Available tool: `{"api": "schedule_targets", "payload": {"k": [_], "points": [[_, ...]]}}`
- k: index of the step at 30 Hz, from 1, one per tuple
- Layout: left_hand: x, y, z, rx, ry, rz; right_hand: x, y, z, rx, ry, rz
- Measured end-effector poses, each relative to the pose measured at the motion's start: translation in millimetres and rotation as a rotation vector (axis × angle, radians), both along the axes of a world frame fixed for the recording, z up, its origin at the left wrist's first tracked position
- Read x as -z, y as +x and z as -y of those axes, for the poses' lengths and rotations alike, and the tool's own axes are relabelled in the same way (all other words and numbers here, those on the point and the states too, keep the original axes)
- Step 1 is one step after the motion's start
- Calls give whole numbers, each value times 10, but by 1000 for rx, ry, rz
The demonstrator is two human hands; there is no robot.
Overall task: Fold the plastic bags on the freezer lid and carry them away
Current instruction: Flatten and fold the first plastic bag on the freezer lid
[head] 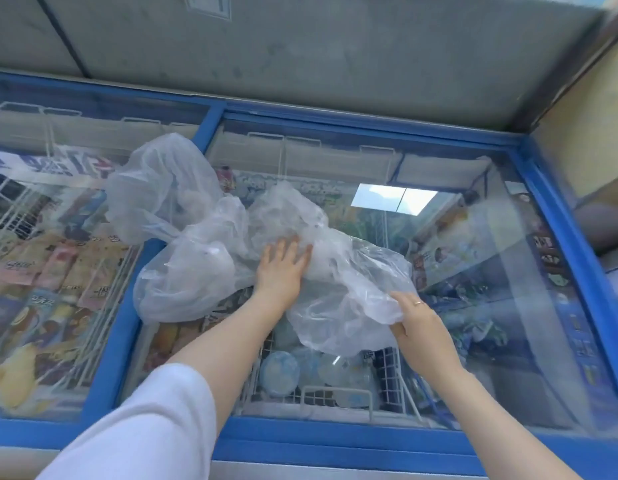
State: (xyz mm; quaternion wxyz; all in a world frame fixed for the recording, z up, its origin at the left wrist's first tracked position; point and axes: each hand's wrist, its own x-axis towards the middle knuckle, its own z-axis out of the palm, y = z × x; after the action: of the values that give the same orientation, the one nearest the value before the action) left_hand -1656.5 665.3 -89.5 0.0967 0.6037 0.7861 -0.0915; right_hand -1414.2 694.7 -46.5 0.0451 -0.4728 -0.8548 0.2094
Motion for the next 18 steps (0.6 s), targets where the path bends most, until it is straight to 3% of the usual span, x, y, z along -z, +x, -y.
{"api": "schedule_targets", "payload": {"k": [4, 7, 10, 12, 14, 16, 18], "points": [[1, -97, -238, -152, 65, 133, 118, 209, -67, -10, -177, 124], [-201, -73, -279, -239, 339, 293, 106, 235, -104, 20, -232, 53], [-424, 206, -62, 28, 729, 353, 2, 117, -79, 199, -342, -252], [-536, 499, 229, 202, 661, 533, -121, 7, -44, 351, -419, -491], [-574, 720, 508, 179, 440, 662, -276, -71, -13, 477, -517, -712], [-488, 797, 670, 165, 528, 583, -447, -104, 1, 520, -652, -900], [-530, 806, 711, 56, 664, 663, -566, -73, -23, 469, -670, -952]]}}
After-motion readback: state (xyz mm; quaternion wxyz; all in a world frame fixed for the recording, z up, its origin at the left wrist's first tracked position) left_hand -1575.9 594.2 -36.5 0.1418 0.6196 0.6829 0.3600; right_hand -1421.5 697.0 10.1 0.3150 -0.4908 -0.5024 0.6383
